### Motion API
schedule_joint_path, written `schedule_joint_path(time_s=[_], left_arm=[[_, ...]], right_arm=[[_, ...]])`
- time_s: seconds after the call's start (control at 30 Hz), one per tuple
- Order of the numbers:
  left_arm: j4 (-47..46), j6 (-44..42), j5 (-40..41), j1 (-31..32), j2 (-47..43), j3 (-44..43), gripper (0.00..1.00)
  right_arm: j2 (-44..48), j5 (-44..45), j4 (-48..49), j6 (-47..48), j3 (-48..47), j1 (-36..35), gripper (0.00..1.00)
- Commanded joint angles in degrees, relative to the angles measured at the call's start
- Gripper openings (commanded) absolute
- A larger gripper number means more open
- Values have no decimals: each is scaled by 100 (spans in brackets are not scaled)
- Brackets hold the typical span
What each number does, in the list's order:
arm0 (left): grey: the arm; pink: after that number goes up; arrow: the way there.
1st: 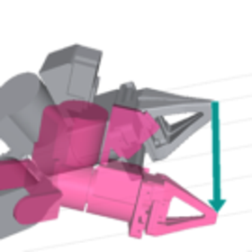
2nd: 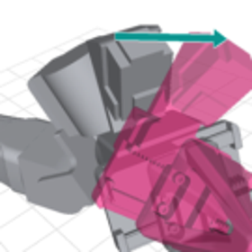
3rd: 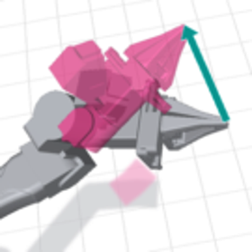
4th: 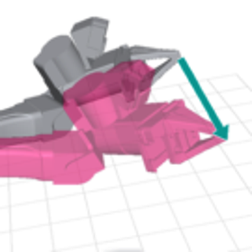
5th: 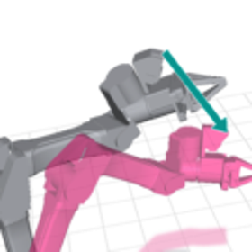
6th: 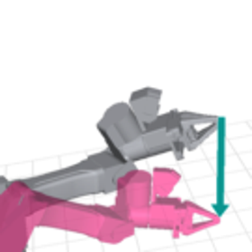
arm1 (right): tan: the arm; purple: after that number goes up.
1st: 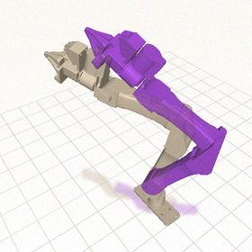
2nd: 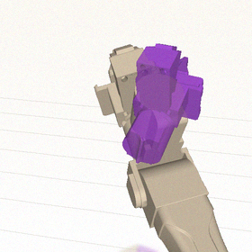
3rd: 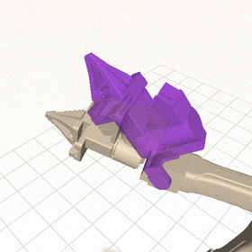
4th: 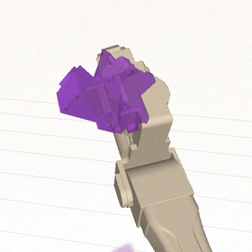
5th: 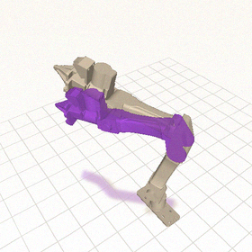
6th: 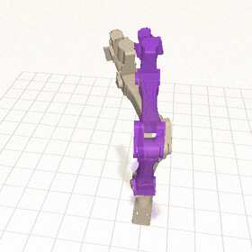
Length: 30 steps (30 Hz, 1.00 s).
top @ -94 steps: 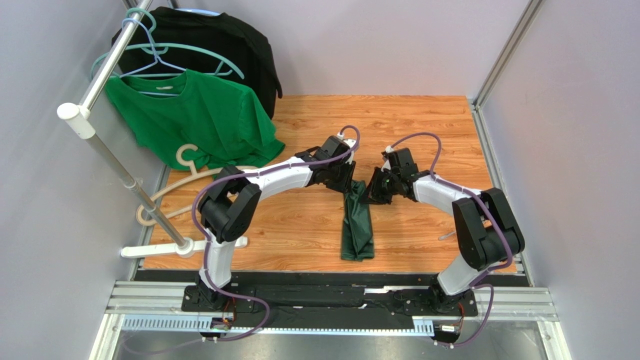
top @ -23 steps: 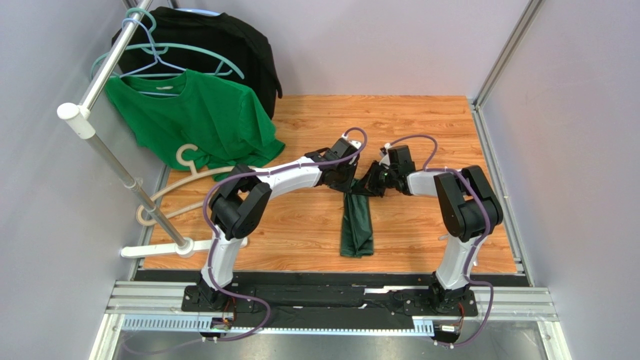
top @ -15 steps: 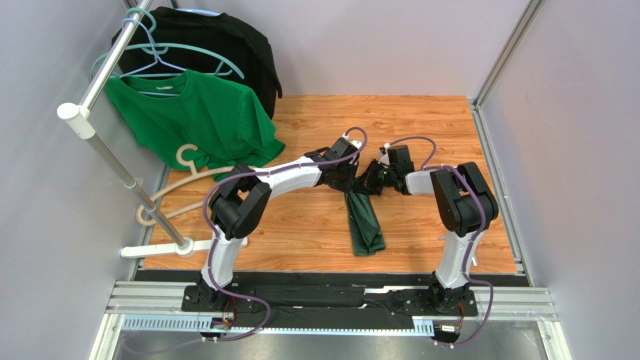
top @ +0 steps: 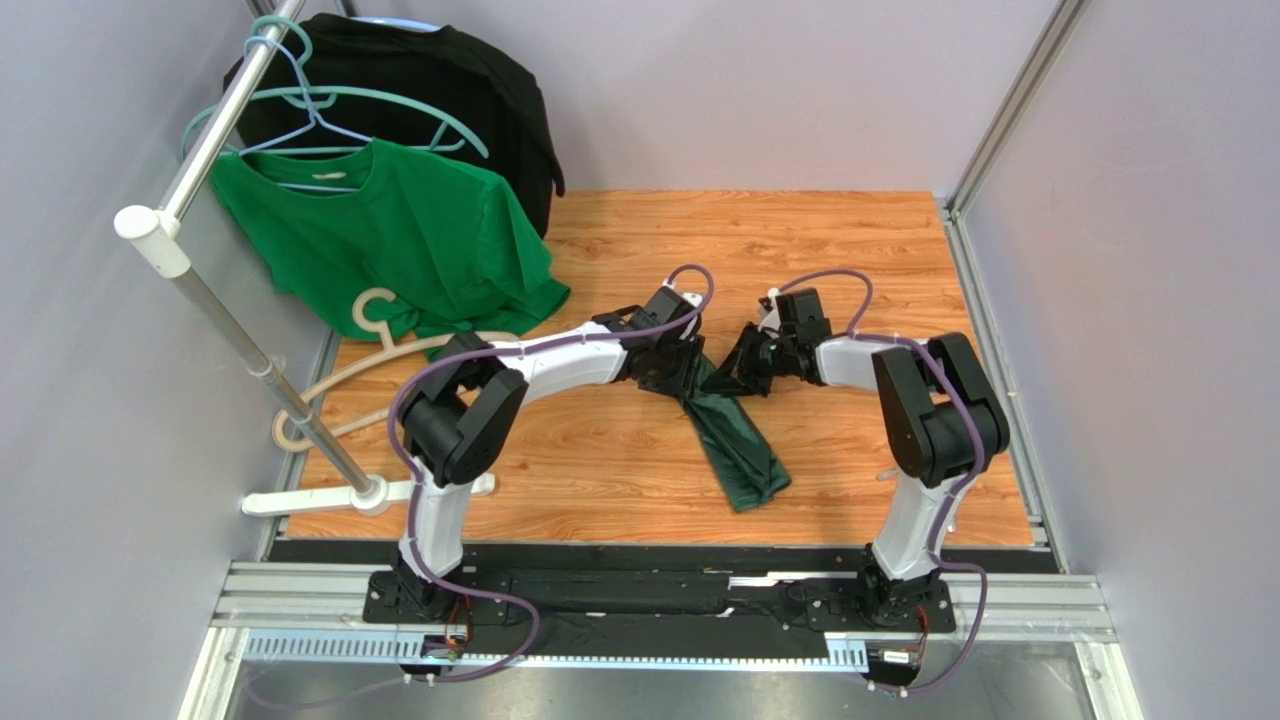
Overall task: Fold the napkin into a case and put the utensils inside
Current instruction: Grasp the top corner of the smaller rectangle folded napkin from the folded napkin, then smooth out the smaller rectangle-folded napkin at the center of the board.
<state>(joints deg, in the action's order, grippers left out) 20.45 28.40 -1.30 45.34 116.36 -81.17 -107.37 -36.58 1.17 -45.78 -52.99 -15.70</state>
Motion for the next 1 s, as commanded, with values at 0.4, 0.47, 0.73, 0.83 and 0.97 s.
schedule_joint_path(time_s=[0.4,0.47,0.73,0.83,0.97], left_arm=[[-2249,2508,-1908,554,-1722,2209,50],[-2850,2967,-1988,755,-1678,2560,50],[-4339,4208,-1154,1249,-1476,2966,49],[-4374,4471,-1030,1337,-1291,2887,54],[-4278,4814,-837,1363,-1107,2870,55]], right_arm=[[2571,2040,-3799,2064,227,-55,34],[2930,2102,-3773,2038,551,-73,36],[3600,2611,-3782,1661,1203,-73,32],[3985,2787,-3809,1214,1484,-82,26],[4329,3015,-3870,799,1739,-73,24]])
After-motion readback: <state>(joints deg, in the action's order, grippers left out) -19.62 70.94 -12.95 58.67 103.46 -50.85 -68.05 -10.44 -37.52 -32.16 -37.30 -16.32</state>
